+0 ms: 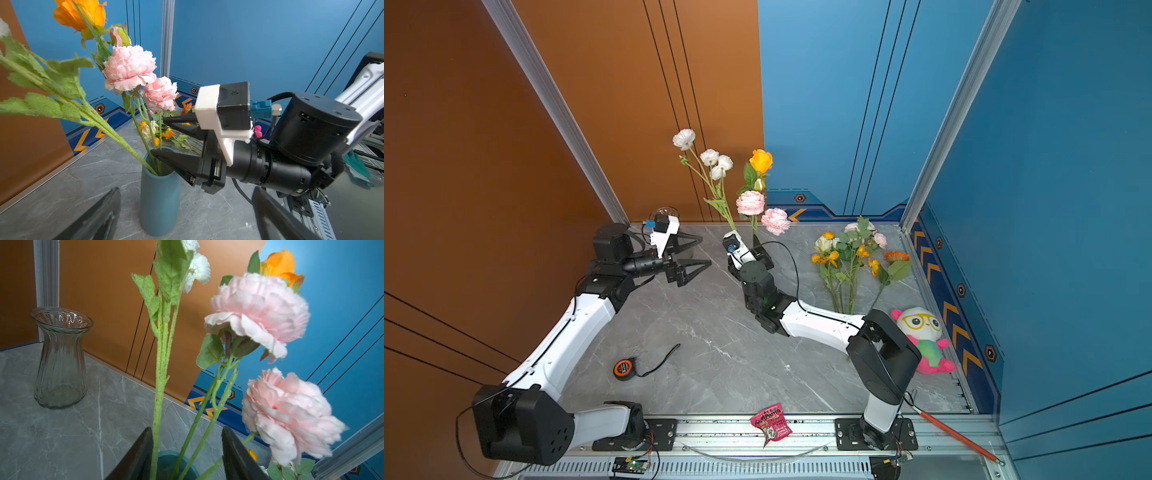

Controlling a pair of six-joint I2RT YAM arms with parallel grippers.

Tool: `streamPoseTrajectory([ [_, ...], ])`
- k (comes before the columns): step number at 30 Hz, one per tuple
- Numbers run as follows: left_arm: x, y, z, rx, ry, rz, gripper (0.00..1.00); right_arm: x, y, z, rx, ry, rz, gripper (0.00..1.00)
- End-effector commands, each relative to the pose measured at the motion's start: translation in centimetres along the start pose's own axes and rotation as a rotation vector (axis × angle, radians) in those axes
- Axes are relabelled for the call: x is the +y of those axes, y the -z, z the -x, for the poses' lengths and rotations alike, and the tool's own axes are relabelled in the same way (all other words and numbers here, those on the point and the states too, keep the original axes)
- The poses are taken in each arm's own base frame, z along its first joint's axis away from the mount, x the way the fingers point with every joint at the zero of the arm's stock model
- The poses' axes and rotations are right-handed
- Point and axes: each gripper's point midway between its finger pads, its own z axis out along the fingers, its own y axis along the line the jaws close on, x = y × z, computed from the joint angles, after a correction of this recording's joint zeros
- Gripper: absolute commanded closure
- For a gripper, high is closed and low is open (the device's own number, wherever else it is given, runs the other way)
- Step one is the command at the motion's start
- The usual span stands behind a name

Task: Arrange the flowers into the vase
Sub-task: 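Lower the poppy stems into the blue vase with the right gripper, then open the right gripper and return it to the flower pile while the left withdraws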

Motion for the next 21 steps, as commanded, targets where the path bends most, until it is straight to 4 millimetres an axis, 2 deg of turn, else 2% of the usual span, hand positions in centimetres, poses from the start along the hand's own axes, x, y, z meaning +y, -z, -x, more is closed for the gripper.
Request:
streamPoseTrajectory([
  [1, -1.2, -0.5, 1.0, -0.013, -0.021, -0.055, 0.02, -2.6, 2.3, 2.0, -0.032, -0.05, -0.055, 0.39],
  [7, -1.7, -1.5, 0.7, -0.002, -0.014, -0.062, 0.02, -6.1, 5.8, 2.3, -0.016, -0.146, -0.074, 0.38],
  [11, 1.0, -3.0, -0.6, 0.03, 0.036, 0.088, 0.02, -9.0, 8.5, 1.1, 0.032, -0.25, -0.078, 0.38],
  [14, 4.3, -3.2, -1.4, 0.037, 0.126, 0.228, 0.01, -10.1, 10.1, -0.5, 0.098, -0.306, -0.046, 0.37],
  [16, 5.8, -3.5, -2.1, 0.041, 0.187, 0.269, 0.06, -10.2, 11.0, -1.7, 0.153, -0.326, -0.001, 0.35],
  [19, 5.8, -4.2, -2.7, 0.047, 0.218, 0.225, 0.09, -11.1, 12.1, -3.8, 0.232, -0.355, 0.01, 0.26],
  [21, 5.0, -4.7, -2.8, 0.053, 0.213, 0.181, 0.09, -12.9, 12.4, -6.1, 0.311, -0.401, -0.04, 0.23],
])
